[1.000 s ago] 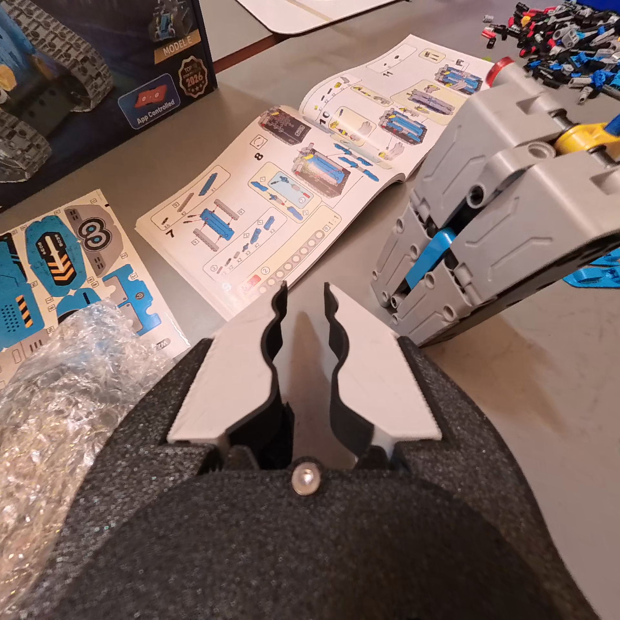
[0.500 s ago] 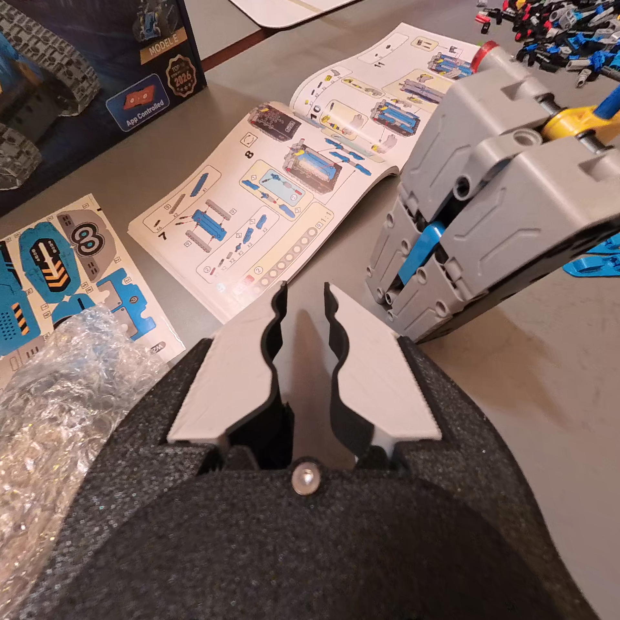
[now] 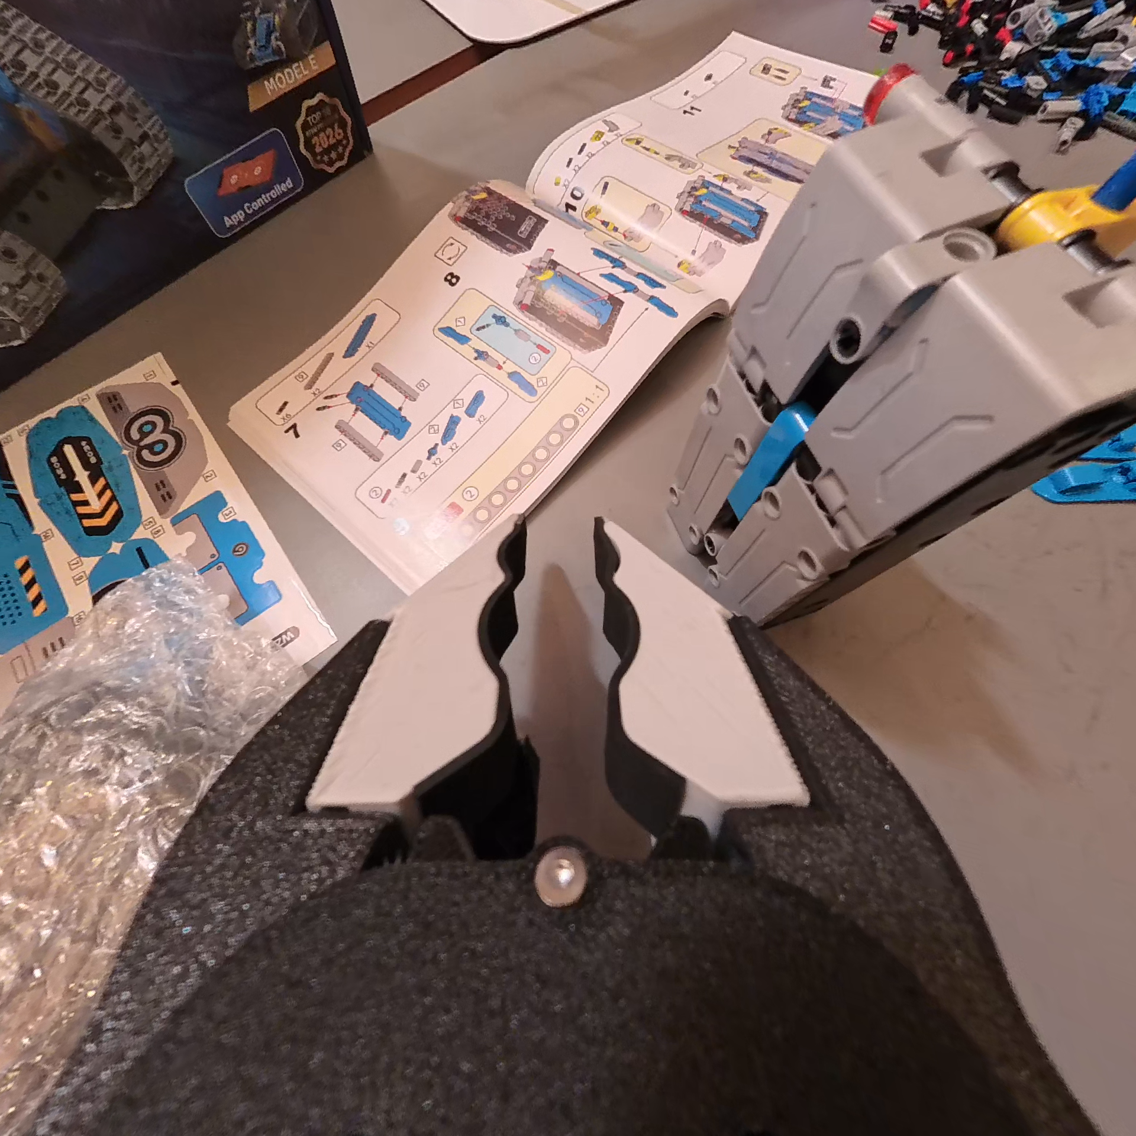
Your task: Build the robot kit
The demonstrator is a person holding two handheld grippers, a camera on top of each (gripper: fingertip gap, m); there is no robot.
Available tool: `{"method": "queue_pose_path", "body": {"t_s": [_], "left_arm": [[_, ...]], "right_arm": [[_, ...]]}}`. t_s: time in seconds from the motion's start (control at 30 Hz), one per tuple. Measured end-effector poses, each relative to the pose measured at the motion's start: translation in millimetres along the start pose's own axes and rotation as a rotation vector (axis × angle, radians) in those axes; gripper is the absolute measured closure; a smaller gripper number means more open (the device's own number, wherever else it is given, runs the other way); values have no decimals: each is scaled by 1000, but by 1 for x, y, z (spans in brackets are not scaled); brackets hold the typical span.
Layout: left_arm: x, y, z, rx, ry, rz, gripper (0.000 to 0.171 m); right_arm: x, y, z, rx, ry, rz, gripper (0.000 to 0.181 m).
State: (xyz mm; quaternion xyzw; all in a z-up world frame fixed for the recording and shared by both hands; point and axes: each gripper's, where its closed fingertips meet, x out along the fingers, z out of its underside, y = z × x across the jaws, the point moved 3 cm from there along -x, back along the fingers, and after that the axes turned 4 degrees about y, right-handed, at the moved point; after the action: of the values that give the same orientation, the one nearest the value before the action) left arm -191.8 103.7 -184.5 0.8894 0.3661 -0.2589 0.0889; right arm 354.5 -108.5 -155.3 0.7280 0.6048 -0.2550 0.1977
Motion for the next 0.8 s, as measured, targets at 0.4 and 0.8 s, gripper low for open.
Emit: {"method": "queue_pose_path", "body": {"t_s": [0.4,0.8], "left_arm": [[0,1,0,5,-3,0,150],[0,0,0,8,1,-3,150]], "right_arm": [[0,32,13,126,-38,35,161],[-5,46,15,135,-45,118,161]]}}
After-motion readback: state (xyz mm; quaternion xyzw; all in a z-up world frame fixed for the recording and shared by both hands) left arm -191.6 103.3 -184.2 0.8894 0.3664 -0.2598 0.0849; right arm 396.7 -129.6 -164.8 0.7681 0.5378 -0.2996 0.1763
